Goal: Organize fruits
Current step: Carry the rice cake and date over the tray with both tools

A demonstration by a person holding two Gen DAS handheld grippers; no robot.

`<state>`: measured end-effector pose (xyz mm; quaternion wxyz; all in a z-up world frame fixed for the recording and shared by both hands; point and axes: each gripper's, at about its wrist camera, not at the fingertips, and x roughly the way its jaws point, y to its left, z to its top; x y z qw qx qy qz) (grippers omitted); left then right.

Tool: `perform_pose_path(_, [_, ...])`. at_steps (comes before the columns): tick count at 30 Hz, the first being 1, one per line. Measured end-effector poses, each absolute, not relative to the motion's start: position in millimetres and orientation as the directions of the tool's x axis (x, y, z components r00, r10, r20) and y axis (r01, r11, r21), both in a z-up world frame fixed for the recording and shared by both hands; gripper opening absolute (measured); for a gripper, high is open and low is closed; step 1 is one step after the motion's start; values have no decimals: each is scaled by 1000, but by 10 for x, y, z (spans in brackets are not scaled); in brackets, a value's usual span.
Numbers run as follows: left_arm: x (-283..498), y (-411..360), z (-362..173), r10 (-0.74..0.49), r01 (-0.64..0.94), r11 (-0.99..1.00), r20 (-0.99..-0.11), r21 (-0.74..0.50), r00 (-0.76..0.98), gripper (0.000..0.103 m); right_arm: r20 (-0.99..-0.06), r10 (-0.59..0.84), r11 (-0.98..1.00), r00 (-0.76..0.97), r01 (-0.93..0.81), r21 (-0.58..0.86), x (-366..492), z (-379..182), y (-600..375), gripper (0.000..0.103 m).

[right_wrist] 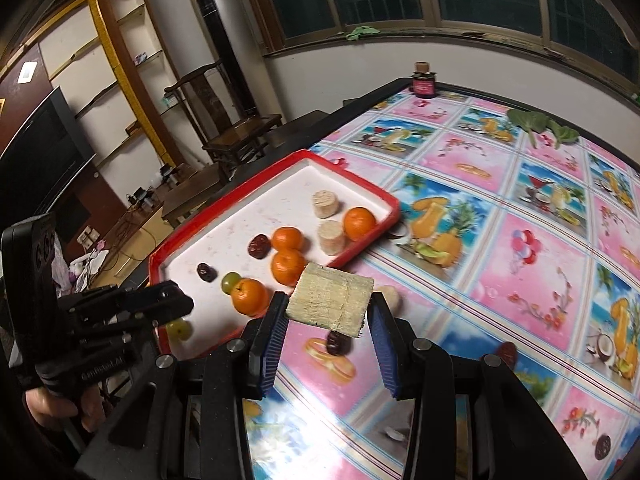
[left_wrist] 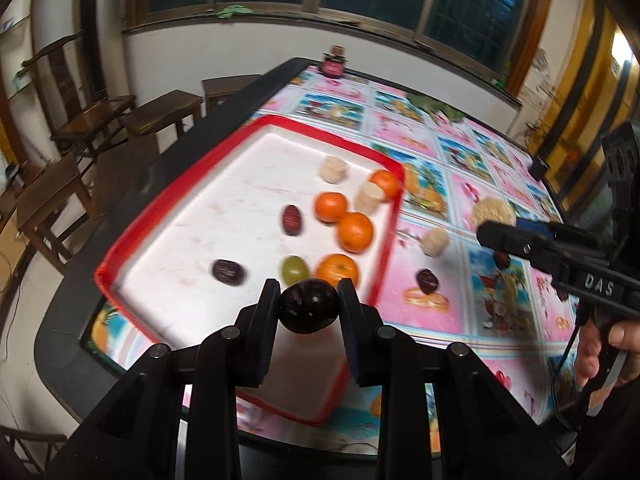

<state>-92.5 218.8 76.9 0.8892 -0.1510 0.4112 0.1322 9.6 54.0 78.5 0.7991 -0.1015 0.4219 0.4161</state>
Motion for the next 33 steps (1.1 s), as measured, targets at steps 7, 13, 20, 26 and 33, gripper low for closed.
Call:
perform_pose_path(7, [-953,2459,733,129,-403,898,-769,-178,626,27,-758,596,590,265,-785,189,10,783,845,41])
perform_pose_path(13, [-904,2700,718,144,-434,881,-768,-187,624,27,-757,604,571,249,-797,194,14,777,1063,41])
perform_pose_path(20, [-693,2989,670,153,-460,866,-772,-196,617,27,-757,617,559,216,-797,228,144,716,1350,41])
perform_pose_path(26, [-519,3068,530,152,-468,864,-789,-187,595,27,-757,625,549,190,-796,254,324,626,1638,41])
perform_pose_path(33, [-425,3068,458,164,-465,871,-800,-157,577,27,-776,600,567,195,-788,240,526,468,1876,41])
